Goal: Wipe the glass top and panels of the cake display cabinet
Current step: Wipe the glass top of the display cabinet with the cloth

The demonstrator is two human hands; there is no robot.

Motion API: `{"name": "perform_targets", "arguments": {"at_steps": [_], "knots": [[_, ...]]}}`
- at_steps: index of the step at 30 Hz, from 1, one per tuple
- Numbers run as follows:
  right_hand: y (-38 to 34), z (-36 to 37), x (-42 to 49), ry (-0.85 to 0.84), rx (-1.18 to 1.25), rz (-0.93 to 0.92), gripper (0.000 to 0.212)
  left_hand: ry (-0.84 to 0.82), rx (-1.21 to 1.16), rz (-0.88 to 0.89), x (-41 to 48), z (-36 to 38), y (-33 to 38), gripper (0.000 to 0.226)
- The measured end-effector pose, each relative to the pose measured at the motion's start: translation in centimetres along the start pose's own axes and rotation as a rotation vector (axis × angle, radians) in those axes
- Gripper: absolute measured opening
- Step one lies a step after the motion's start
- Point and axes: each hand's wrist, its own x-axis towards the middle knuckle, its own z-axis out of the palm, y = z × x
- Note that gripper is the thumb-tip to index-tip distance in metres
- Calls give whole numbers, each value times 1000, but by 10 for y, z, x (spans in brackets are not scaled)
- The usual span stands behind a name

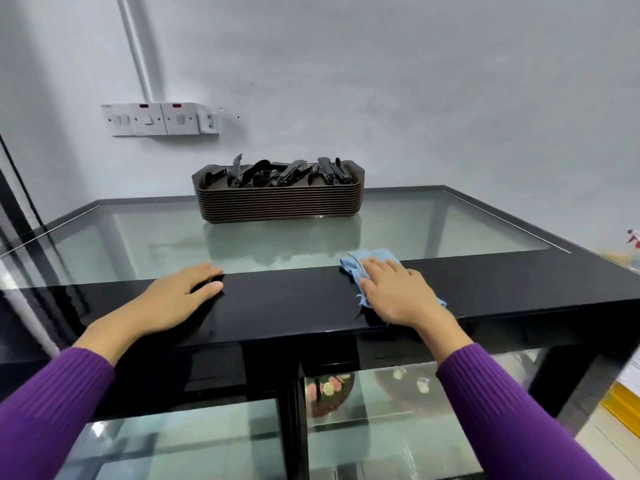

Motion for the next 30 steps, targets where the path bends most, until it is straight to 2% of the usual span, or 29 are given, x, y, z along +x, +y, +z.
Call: {"name": "perform_targets", "arguments": {"at_steps": [2, 4, 6, 8, 10, 12, 14, 16, 19, 22, 24, 26, 30], "knots": [[-4, -3, -19, -23, -30, -136, 51, -31, 17, 17, -14, -6, -2, 49], [32, -10, -19, -115, -30, -188, 47, -53, 18, 25, -34, -17, -14, 48], [69, -22, -17, -142, 63, -10, 47, -35, 25, 17, -53, -29, -30, 41], [85, -22, -12, -47, 67, 182, 51, -6, 71, -6, -67, -36, -43, 39], [67, -17, -6, 36, 33, 274, 50, 12, 127, -12, -69, -34, -49, 56], [23, -16, -6, 33, 12, 285, 51, 4, 176, -36, -64, -30, -47, 66], [-28, -13, -13, -21, -21, 196, 52, -1, 192, -59, -62, -28, -46, 65], [-67, -3, -25, -34, -54, 20, 50, -7, 182, -57, -62, -27, -47, 61], [-73, -4, -49, -74, 22, -120, 51, -30, 180, -61, -65, -27, -48, 56], [-22, -13, -44, -153, -22, -30, 51, -41, 191, -63, -63, -28, -48, 59], [-5, -14, -28, -118, -38, 116, 53, -33, 199, -66, -62, -27, -48, 57], [-22, -5, -3, -47, -38, 174, 54, -26, 199, -75, -62, -26, -47, 56], [-112, 14, 14, -57, -12, -54, 53, -15, 189, -74, -62, -25, -46, 58]]}}
